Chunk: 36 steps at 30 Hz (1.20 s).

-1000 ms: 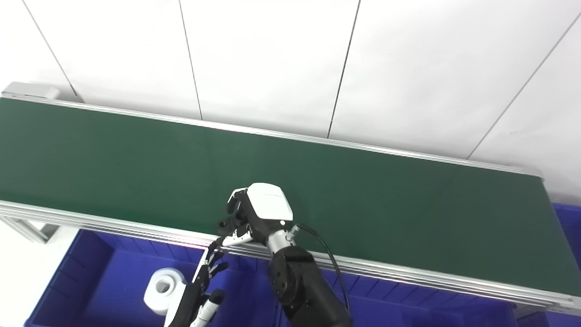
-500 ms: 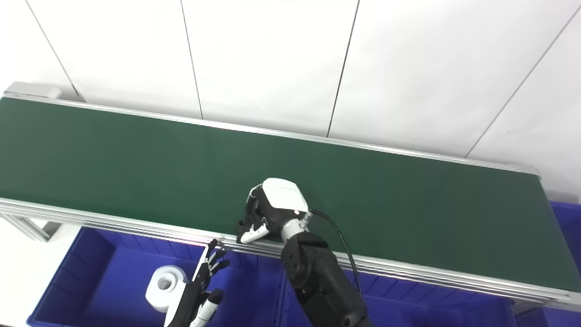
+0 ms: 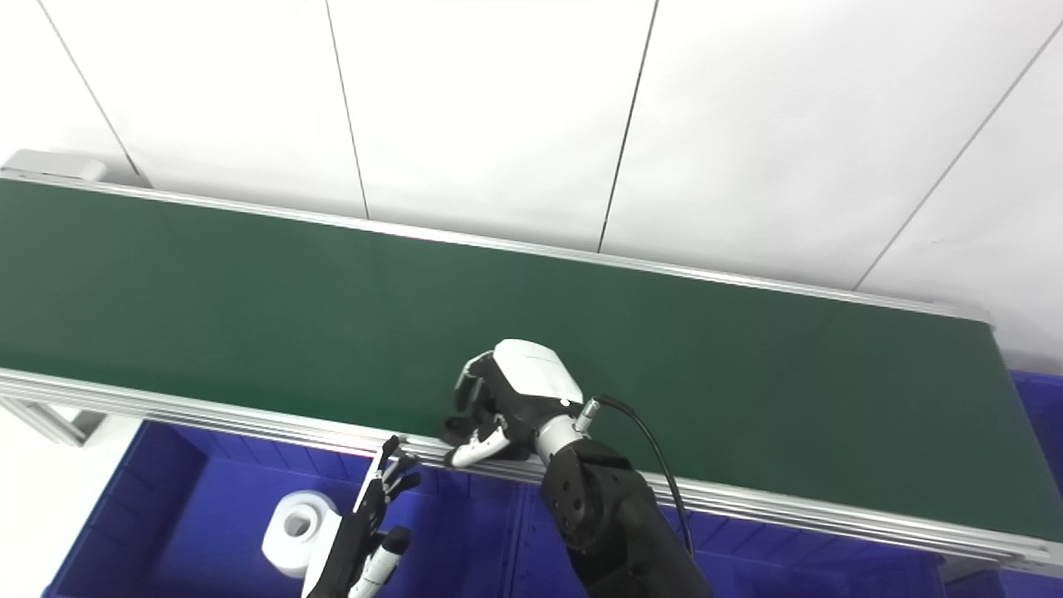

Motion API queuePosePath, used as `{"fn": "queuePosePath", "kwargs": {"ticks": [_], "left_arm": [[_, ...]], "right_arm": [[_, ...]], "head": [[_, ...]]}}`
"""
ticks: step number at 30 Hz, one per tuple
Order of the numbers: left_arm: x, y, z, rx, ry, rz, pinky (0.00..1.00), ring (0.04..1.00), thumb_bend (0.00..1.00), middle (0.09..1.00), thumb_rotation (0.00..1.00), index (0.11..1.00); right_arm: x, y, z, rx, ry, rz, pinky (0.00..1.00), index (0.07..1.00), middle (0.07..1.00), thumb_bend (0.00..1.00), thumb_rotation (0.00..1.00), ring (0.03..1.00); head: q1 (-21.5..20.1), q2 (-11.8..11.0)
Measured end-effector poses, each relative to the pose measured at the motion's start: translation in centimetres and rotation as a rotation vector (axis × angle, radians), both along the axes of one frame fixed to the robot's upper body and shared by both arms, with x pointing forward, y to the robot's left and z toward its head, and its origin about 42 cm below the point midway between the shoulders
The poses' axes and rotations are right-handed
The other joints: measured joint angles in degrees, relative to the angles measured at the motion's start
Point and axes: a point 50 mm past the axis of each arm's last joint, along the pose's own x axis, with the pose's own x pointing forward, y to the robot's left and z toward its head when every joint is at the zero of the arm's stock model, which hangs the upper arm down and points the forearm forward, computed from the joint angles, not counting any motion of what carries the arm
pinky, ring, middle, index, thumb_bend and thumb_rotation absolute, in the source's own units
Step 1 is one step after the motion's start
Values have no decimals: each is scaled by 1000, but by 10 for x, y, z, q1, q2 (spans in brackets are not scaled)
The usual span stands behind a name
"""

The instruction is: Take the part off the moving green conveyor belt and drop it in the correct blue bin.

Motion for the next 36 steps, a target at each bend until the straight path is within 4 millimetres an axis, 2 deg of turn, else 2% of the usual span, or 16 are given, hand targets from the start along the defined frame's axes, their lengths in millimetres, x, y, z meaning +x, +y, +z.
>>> {"fn": "queuePosePath", "kwargs": {"ticks": [2, 6, 9, 11, 14, 15, 16, 18, 20, 22, 23, 25, 28, 30, 31, 36], "left_arm": [[0, 0, 0, -1, 0, 1, 0, 882, 1000, 945, 1000, 1000], [1, 1, 0, -15, 2, 7, 0, 868, 1000, 935, 1000, 1000], [1, 1, 0, -25, 7, 3, 0, 887, 1000, 945, 1000, 1000], [2, 1, 2, -34, 10, 3, 0, 897, 1000, 951, 1000, 1000], [4, 2, 8, -48, 7, -3, 0, 893, 1000, 950, 1000, 1000], [4, 3, 10, -50, 7, -5, 0, 893, 1000, 950, 1000, 1000], [4, 3, 13, -54, -1, -8, 0, 897, 1000, 952, 1000, 1000], [6, 4, 20, -70, -17, -10, 0, 915, 1000, 966, 1000, 1000], [7, 5, 23, -87, -5, -17, 0, 927, 1000, 976, 1000, 1000], [8, 6, 29, -109, -16, -28, 0, 963, 1000, 997, 1000, 1000], [9, 8, 33, -120, -27, -37, 0, 965, 1000, 998, 1000, 1000], [12, 15, 41, -124, -35, -49, 0, 983, 978, 1000, 1000, 1000], [13, 31, 55, -125, -43, -52, 0, 983, 911, 1000, 1000, 1000], [13, 39, 63, -128, -44, -53, 0, 963, 867, 986, 1000, 1000], [13, 41, 69, -134, -37, -55, 0, 962, 864, 985, 1000, 1000], [12, 52, 98, -145, -45, -51, 0, 938, 681, 973, 1000, 1000]], "right_arm": [[-5, -2, 20, 30, -29, 11, 145, 484, 467, 531, 0, 210], [-23, -15, 44, 52, -55, 27, 138, 482, 470, 531, 0, 203], [-43, -29, 50, 51, -41, 37, 157, 483, 470, 531, 0, 221], [-52, -38, 50, 41, -26, 30, 154, 483, 470, 531, 0, 216], [-67, -51, 55, 30, -21, -1, 146, 482, 470, 531, 0, 210], [-74, -56, 57, 15, -18, -10, 147, 482, 470, 531, 0, 211], [-81, -59, 58, -2, -12, -19, 154, 482, 471, 531, 0, 220], [-90, -65, 56, -44, 17, -35, 162, 483, 471, 531, 0, 230], [-99, -71, 52, -97, 51, -62, 173, 483, 472, 531, 0, 244], [-108, -78, 46, -130, 95, -87, 188, 484, 472, 531, 0, 262], [-113, -82, 41, -145, 122, -104, 188, 483, 472, 531, 0, 262], [-123, -87, 32, -160, 165, -133, 190, 501, 409, 524, 0, 263], [-138, -91, 20, -180, 219, -176, 193, 486, 468, 530, 0, 274], [-146, -90, 15, -189, 243, -198, 224, 509, 420, 523, 0, 308], [-148, -89, 14, -200, 245, -211, 226, 511, 416, 523, 0, 311], [-153, -84, 9, -293, 259, -298, 196, 498, 406, 527, 0, 290]], "head": [[-5, 3], [-20, 5], [-50, 12], [-50, 12], [-92, 31], [-92, 31], [-113, 42], [-125, 47], [-148, 61], [-191, 86], [-191, 86], [-206, 97], [-219, 105], [-242, 126], [-243, 126], [-279, 142]]}}
